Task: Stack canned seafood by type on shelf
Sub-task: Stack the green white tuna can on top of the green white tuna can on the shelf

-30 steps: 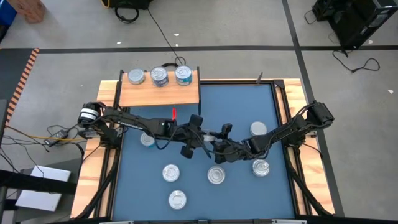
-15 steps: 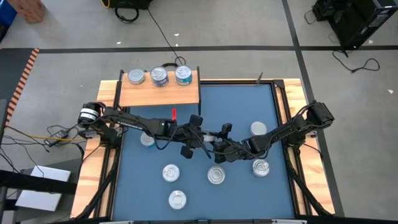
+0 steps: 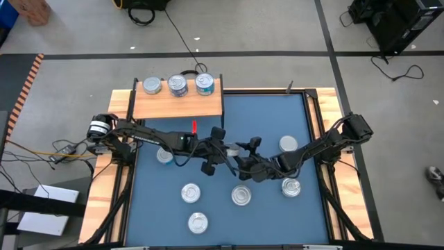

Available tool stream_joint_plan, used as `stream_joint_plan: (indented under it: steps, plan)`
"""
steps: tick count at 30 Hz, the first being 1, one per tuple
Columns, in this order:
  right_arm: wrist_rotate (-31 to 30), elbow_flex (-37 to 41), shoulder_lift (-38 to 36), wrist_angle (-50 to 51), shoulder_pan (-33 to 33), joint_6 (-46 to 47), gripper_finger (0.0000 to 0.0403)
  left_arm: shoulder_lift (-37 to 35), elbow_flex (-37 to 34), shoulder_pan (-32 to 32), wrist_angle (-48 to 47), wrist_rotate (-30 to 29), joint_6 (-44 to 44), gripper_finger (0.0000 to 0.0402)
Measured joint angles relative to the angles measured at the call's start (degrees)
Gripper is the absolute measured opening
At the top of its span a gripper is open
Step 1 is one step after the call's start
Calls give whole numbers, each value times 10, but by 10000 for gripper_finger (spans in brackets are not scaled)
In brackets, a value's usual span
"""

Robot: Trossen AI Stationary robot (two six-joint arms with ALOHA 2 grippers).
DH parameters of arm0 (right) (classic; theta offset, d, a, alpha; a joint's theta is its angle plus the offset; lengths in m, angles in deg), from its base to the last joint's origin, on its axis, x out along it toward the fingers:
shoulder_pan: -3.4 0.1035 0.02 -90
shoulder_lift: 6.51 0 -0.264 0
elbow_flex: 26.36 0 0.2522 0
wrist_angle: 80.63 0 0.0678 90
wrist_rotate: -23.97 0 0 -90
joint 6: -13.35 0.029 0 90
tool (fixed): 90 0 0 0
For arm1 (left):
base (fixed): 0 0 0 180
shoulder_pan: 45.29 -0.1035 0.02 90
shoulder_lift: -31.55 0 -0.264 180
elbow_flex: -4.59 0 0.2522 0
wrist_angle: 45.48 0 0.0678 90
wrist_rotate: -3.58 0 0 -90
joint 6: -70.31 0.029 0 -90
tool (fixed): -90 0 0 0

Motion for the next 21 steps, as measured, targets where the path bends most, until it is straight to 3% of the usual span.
stream_joint_plan:
  steps: [8,15,21]
  plan:
    - [-12,0,-7,0,19,4,298,-4,0,0,-8,-2,2,141]
    - [-19,0,-15,3,25,16,288,-49,-1,0,-29,-12,1,141]
    - [-21,0,-17,17,27,26,281,-100,-1,4,-93,-103,-2,141]
